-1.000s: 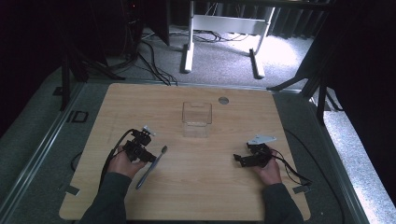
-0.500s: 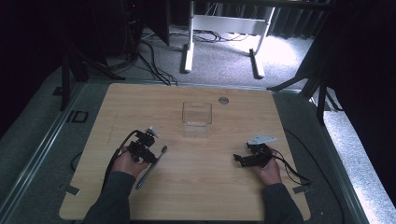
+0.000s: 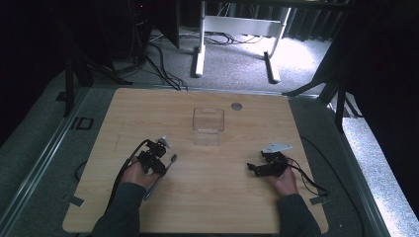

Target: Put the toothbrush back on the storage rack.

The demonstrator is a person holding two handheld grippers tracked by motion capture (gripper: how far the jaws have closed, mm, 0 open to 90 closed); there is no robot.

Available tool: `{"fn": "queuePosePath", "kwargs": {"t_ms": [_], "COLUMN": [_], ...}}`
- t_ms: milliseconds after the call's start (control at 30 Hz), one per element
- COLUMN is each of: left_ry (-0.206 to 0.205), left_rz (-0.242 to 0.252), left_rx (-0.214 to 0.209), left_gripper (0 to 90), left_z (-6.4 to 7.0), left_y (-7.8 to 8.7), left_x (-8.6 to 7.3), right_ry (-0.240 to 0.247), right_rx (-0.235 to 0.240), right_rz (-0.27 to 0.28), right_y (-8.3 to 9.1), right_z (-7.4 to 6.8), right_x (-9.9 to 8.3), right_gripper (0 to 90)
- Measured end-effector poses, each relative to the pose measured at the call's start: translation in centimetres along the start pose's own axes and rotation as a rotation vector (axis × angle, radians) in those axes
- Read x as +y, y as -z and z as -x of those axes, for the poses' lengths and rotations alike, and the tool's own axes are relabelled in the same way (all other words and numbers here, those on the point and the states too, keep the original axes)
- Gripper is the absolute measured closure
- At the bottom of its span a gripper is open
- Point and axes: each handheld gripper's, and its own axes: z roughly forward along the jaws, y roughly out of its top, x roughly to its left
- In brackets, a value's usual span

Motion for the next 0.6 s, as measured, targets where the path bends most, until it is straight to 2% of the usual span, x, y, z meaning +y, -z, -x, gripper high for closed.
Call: {"fn": "queuePosePath", "kwargs": {"t_ms": [600], "left_ry": [-0.012], "left_rz": [-0.037], "left_rx": [0.018], "left_gripper": [71.9], "left_z": [0.45], "left_y": [-0.82], "left_x": [0.13], "right_ry": [0.000], "right_rx": [0.000], "right_rz": [0.000], "right_y": [0.00], "right_z": [0.00], "right_x": [0.00], "right_gripper": [15.1]}}
